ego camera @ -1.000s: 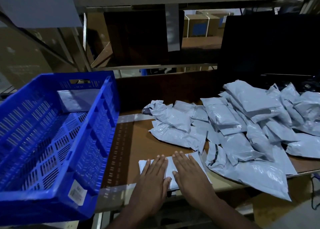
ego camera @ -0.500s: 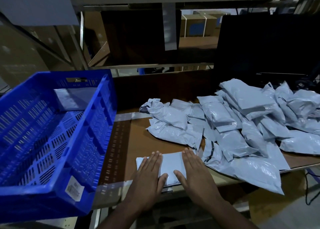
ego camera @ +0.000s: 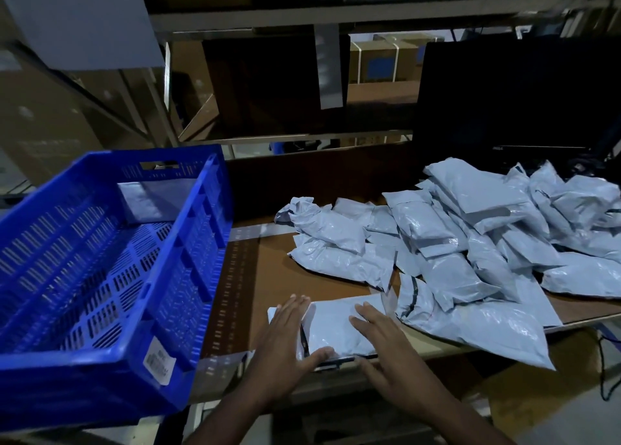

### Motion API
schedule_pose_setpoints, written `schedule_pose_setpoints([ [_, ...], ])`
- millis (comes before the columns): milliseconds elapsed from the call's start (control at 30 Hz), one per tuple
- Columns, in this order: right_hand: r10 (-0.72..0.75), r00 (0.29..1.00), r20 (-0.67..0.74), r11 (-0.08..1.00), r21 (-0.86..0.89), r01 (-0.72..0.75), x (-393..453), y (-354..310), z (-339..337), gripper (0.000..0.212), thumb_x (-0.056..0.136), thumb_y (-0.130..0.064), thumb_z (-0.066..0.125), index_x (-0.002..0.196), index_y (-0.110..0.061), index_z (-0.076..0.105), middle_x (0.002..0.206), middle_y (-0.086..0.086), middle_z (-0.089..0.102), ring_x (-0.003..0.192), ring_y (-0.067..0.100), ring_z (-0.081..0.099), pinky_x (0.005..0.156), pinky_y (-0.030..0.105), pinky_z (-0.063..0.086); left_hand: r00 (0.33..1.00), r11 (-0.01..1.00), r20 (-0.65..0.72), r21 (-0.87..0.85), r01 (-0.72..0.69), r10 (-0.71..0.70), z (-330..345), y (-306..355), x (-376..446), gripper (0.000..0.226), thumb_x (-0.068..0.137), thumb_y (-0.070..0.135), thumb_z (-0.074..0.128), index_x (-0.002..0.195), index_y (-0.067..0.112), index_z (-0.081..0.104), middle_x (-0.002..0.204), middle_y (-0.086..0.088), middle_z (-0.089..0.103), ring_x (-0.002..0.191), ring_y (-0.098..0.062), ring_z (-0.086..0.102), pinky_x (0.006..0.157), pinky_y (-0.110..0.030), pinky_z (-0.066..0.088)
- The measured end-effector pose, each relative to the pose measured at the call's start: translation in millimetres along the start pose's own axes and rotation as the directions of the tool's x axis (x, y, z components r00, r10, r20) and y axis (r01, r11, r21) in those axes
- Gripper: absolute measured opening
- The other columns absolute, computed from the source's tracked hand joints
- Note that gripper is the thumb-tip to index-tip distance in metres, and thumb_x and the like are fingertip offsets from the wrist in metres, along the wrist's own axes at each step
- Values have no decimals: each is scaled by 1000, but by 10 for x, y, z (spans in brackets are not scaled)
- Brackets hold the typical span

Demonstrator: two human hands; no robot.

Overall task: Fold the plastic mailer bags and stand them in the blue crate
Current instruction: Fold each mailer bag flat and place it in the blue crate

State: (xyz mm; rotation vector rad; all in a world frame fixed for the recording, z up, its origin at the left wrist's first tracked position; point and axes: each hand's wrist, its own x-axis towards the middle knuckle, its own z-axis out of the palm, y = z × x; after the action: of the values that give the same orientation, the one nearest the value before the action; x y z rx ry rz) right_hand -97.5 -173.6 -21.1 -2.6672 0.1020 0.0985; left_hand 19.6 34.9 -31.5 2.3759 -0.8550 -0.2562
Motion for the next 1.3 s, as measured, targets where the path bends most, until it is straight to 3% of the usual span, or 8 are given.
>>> schedule_pose_setpoints([
  [167, -31, 989, -145, 997, 59, 40, 51, 120, -64, 53, 96, -36, 63, 144, -42, 42, 156, -19, 31, 147, 0, 17, 121, 34, 28, 999, 998, 38, 55, -24, 22, -158, 4, -101, 100, 71, 62, 82, 152, 47, 25, 159, 25, 14, 150, 1, 9, 125, -33, 20],
  [367, 37, 927, -372, 980, 194, 39, 106, 10, -258, 38, 95, -50, 56, 130, -38, 57, 131, -17, 60, 118, -3, 54, 99, 29, 51, 964, 975, -259, -195, -104, 51, -298, -8, -27, 60, 75, 1, 79, 112, 43, 61, 123, 22, 59, 128, 1, 52, 98, -27, 50],
  [500, 160, 849, -503, 954, 298, -3, 242, -79, -491, 46, 90, -59, 50, 128, -34, 58, 116, -19, 60, 92, -2, 59, 73, 16, 49, 926, 895, -349, -445, -31, -142, -503, 140, 150, 69, 74, 12, 88, 126, 44, 57, 126, 19, 62, 114, -5, 62, 85, -25, 59],
  [667, 182, 844, -505, 978, 185, -101, 490, 21, -374, 47, 95, -52, 58, 133, -25, 53, 125, -9, 57, 105, 11, 59, 84, 31, 50, 911, 943, -334, -302, 140, -242, -392, 66, 263, 90, 71, 40, 90, 147, 31, 41, 150, 9, 47, 132, -12, 48, 103, -29, 44],
  [867, 46, 862, -505, 980, -145, -138, 538, 92, -66, 26, 85, -30, 77, 107, -18, 69, 120, 3, 62, 109, 22, 61, 77, 34, 57, 895, 972, -409, 66, 224, -179, -188, 35, 182, 73, 82, 55, 76, 144, 30, 45, 145, 7, 43, 129, -11, 46, 88, -22, 44],
  [1067, -184, 855, -485, 954, -297, 38, 644, -35, 62, 34, 85, -26, 76, 117, -17, 70, 122, 2, 68, 121, 20, 60, 110, 38, 43, 950, 973, -310, 229, 35, 39, -80, 79, 258, 51, 102, 45, 53, 150, 29, 46, 158, 11, 41, 144, -6, 35, 119, -26, 27],
  [1167, -265, 855, -446, 927, -361, 99, 753, -35, 222, 38, 100, -27, 48, 129, -8, 65, 134, 8, 63, 130, 23, 56, 118, 37, 26, 977, 948, -185, 315, -45, 108, 101, 77, 299, 54, 107, 43, 34, 156, 19, 38, 164, 4, 30, 150, -8, 28, 121, -25, 12],
  [1300, -242, 887, -392, 933, -344, 103, 629, -5, 408, 59, 109, -29, 14, 136, -3, 60, 142, 13, 57, 135, 25, 51, 115, 41, 25, 985, 909, -106, 408, -79, 133, 274, -2, 186, 56, 101, 39, 31, 143, 12, 57, 150, -5, 53, 138, -15, 50, 118, -36, 32],
])
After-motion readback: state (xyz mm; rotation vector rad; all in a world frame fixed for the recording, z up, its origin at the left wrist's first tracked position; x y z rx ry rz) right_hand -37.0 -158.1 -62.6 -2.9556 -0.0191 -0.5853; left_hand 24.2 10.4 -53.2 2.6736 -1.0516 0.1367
